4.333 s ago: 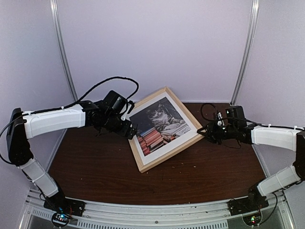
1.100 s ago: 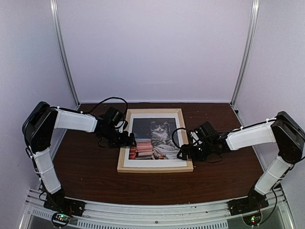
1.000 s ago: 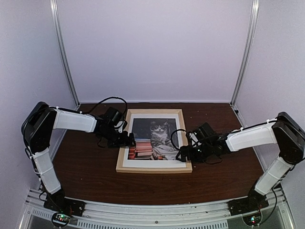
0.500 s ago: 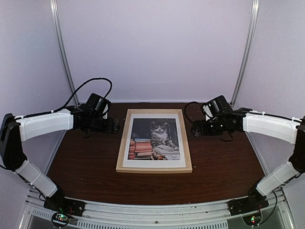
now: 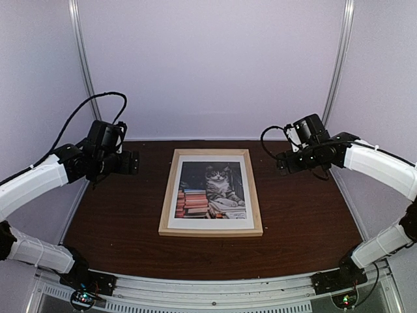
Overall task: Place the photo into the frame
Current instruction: Reset both arms
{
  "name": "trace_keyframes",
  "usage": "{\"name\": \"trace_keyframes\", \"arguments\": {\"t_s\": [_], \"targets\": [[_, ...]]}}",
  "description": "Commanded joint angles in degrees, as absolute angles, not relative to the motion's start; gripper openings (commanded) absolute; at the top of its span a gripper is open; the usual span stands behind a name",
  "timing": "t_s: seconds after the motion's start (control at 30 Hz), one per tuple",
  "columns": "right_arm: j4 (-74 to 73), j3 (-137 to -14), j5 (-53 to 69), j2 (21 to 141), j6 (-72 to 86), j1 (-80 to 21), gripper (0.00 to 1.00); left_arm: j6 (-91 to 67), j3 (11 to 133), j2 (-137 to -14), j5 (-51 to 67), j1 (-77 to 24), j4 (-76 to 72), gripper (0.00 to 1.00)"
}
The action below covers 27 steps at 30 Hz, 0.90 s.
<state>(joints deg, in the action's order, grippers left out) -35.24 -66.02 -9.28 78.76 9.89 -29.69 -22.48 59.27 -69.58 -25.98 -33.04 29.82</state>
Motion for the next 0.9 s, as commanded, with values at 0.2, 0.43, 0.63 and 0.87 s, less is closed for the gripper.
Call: {"name": "trace_keyframes", "arguments": {"t_s": [0.2,0.43,0.63,0.87], "targets": [[-33.76,-64.78,-10.82,70.83,5.09,-29.00,1.00,-19.33,54.31,-60.57,-26.85,-32.70,29.12,0.98],[-28.26,-58.98,-10.27,64.66,4.70,-29.01,1.00,-19.35,50.29,-56.41,-25.79,-32.70,27.05,0.98],[-26.24,-55.59,-10.96,62.11,4.13,-28.98,1.00,-19.29,47.10,-53.55,-24.20,-32.70,25.29,0.98],[-24.52,-54.11,-11.17,62.04,4.68,-29.00,1.00,-19.00,45.67,-52.64,-23.90,-32.73,24.67,0.98]]}}
